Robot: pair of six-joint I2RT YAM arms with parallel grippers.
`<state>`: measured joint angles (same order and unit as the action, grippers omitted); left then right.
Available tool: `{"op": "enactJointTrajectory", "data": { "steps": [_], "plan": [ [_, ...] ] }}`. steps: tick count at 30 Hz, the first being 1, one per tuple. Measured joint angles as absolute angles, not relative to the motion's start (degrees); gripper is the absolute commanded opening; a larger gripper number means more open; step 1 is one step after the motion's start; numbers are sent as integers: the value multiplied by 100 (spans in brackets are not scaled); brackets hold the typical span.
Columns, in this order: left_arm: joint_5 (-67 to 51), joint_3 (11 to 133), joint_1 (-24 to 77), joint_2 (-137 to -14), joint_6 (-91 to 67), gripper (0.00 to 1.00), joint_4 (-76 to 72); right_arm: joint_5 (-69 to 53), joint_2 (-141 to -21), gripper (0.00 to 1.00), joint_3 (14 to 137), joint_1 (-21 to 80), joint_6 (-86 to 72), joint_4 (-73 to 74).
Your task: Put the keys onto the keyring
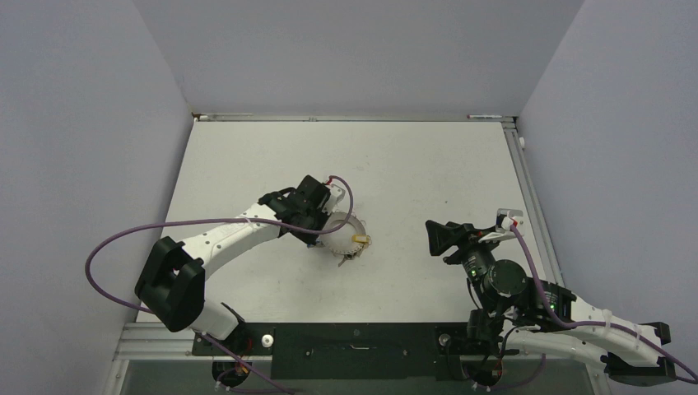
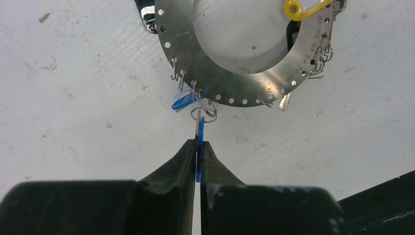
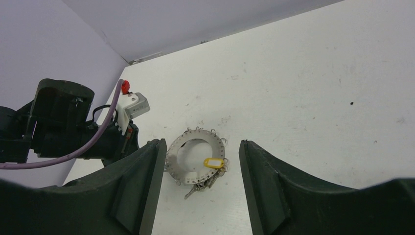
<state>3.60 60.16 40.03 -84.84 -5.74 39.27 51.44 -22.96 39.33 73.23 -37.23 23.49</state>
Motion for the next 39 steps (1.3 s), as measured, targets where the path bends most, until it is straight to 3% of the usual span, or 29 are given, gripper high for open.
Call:
{"op": "enactJointTrajectory", "data": {
  "steps": [2, 4, 6, 7, 8, 9, 16, 23, 24, 25, 27, 31, 39],
  "plan": [
    [504, 6016, 4001, -8486, -580, 5, 3962, 5146, -2296, 57, 3933, 7323, -3734, 2355],
    [692, 6016, 4001, -8490, -585, 19, 4014, 5144, -2296, 58, 3933, 7323, -3739, 2375],
    [1026, 6016, 4005, -8508, -593, 43, 4064, 5144, -2296, 62, 3933, 7323, -3743, 2388],
    [1271, 6018, 4007, -8527, -624, 62, 4115, 5144, -2296, 68, 3931, 7323, -3756, 2394],
    [1559, 6025, 4005, -8558, -676, 94, 4191, 5142, -2296, 75, 3931, 7323, -3771, 2399],
    [1890, 6025, 4001, -8600, -722, 97, 4272, 5144, -2298, 77, 3933, 7323, -3791, 2405],
    [3059, 6025, 3835, -8394, -1031, 96, 4388, 5277, -2779, 80, 3933, 7323, -3916, 2416],
    [3658, 5861, 3793, -6890, -1247, 96, 3750, 5435, -3520, 80, 3940, 7323, -3701, 2156],
    [3715, 5719, 3798, -6493, -1271, 96, 3524, 5468, -3553, 83, 3938, 7323, -3625, 2047],
    [3741, 5481, 3809, -5957, -1269, 96, 3205, 5496, -3564, 97, 3935, 7323, -3555, 1931],
    [3699, 5028, 3822, -5074, -1168, 96, 2685, 5586, -3579, 90, 3935, 7323, -3494, 1686],
    [3634, 4209, 3874, -3524, -958, 96, 1839, 5811, -3509, 90, 3900, 7323, -3382, 1374],
    [3850, 3686, 4018, -2416, -685, 96, 1066, 6331, -3343, 90, 3760, 7323, -3212, 1175]
  ]
}}
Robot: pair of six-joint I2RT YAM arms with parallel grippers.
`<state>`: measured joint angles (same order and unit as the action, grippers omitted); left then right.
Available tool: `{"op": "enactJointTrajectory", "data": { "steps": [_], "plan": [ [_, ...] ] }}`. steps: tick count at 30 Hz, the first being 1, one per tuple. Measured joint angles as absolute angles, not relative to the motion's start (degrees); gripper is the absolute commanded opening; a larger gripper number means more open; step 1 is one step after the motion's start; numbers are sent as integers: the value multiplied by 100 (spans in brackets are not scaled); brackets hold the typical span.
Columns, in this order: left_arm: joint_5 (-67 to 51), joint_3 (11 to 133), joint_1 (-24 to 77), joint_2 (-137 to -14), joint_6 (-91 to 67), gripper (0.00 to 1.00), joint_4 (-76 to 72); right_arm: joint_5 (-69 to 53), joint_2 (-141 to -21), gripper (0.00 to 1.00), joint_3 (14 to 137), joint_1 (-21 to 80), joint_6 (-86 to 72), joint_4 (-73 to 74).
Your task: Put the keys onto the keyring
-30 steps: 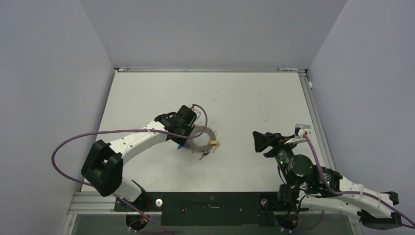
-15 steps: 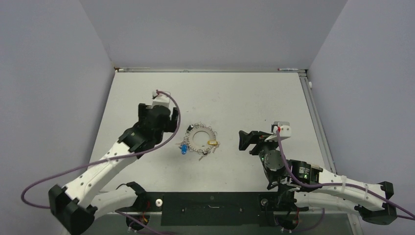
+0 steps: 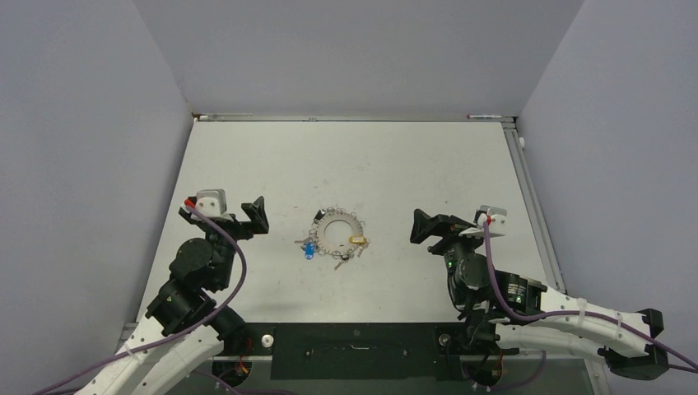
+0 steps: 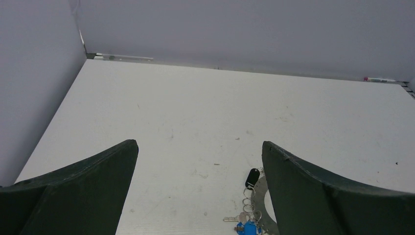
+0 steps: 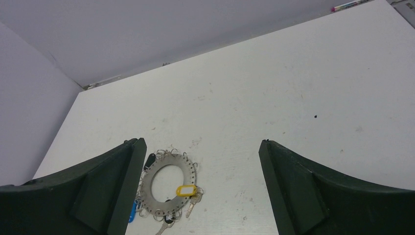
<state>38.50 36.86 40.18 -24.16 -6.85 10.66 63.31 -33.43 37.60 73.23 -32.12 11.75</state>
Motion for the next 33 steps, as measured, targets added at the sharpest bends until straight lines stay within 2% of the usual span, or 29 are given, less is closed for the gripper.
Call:
{"op": "enactJointTrajectory", "data": {
  "steps": [18, 28, 33],
  "plan": [
    [4007, 3623, 4383, -2342, -526, 96, 871, 6707, -3708, 90, 3977, 7323, -4263, 2626],
    [4012, 3623, 4386, -2324, -519, 96, 869, 6495, -3712, 93, 3975, 7323, -4241, 2652],
    [4014, 3610, 4386, -2268, -499, 96, 867, 6326, -3492, 93, 3682, 7360, -3852, 2220]
  ]
}}
